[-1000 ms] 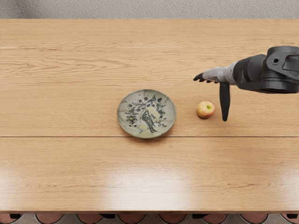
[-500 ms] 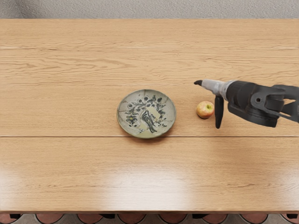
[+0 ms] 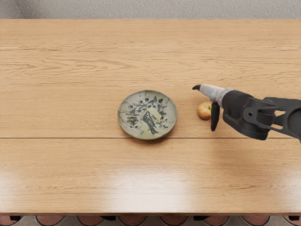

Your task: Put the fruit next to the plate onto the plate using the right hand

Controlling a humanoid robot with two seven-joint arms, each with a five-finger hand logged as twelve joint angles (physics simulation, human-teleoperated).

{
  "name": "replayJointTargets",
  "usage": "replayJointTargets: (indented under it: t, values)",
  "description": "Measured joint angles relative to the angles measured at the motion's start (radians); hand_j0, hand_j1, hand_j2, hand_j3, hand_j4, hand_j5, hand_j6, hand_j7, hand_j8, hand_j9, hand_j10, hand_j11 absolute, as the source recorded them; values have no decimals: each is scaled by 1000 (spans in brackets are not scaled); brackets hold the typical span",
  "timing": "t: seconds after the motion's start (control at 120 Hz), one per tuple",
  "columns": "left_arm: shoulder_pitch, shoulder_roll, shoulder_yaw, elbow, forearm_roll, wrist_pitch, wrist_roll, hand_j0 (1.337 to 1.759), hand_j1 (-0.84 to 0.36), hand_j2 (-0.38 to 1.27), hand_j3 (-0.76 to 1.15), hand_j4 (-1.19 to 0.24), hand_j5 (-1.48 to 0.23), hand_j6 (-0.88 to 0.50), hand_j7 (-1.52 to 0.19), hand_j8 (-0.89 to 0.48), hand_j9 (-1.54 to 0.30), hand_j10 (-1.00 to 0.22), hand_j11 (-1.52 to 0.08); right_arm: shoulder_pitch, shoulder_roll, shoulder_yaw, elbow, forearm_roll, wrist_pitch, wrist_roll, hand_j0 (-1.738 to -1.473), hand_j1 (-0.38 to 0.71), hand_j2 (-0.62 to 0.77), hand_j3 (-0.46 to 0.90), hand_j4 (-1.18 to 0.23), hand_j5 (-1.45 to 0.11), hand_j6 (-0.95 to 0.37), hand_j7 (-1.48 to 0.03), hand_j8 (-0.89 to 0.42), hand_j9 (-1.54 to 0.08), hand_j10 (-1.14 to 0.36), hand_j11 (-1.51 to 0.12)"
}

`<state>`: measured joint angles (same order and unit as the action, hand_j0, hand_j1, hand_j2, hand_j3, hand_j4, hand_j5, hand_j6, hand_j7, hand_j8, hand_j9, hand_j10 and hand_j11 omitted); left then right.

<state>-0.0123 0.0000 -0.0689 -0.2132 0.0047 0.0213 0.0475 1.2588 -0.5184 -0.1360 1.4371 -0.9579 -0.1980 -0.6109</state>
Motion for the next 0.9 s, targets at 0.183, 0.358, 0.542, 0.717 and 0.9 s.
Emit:
replayJointTargets:
  t: [0.183, 0.358, 0.542, 0.717, 0.9]
  values:
    - [0, 0, 0, 0, 0, 0, 0, 1658, 349, 0, 0, 0, 0, 0, 0, 0, 0, 0, 0, -12, 1, 0, 0, -4, -4, 0, -1658, -152, -31, 0, -168, -215, -170, -215, -168, -215, -167, -215]
    - [0, 0, 0, 0, 0, 0, 0, 1658, 349, 0, 0, 0, 0, 0, 0, 0, 0, 0, 0, -21, 1, -1, -1, -8, -7, 0, -1658, -55, -47, 0, -249, -320, -250, -320, -249, -320, -248, -320]
    - [0, 0, 0, 0, 0, 0, 0, 1658, 349, 0, 0, 0, 0, 0, 0, 0, 0, 0, 0, -33, 1, -1, -2, -16, -7, 0, -1658, 27, -61, 0, -318, -410, -319, -409, -318, -410, -317, -410]
    - [0, 0, 0, 0, 0, 0, 0, 1658, 349, 0, 0, 0, 0, 0, 0, 0, 0, 0, 0, -36, 0, 0, -2, -19, -8, 0, -1658, 132, -78, 0, -407, -522, -407, -523, -368, -524, -405, -524]
    - [0, 0, 0, 0, 0, 0, 0, 1658, 349, 0, 0, 0, 0, 0, 0, 0, 0, 0, 0, -38, 0, 1, -7, -19, -7, 0, -1656, 211, -60, 0, -495, -652, -466, -646, -431, -653, -495, -653]
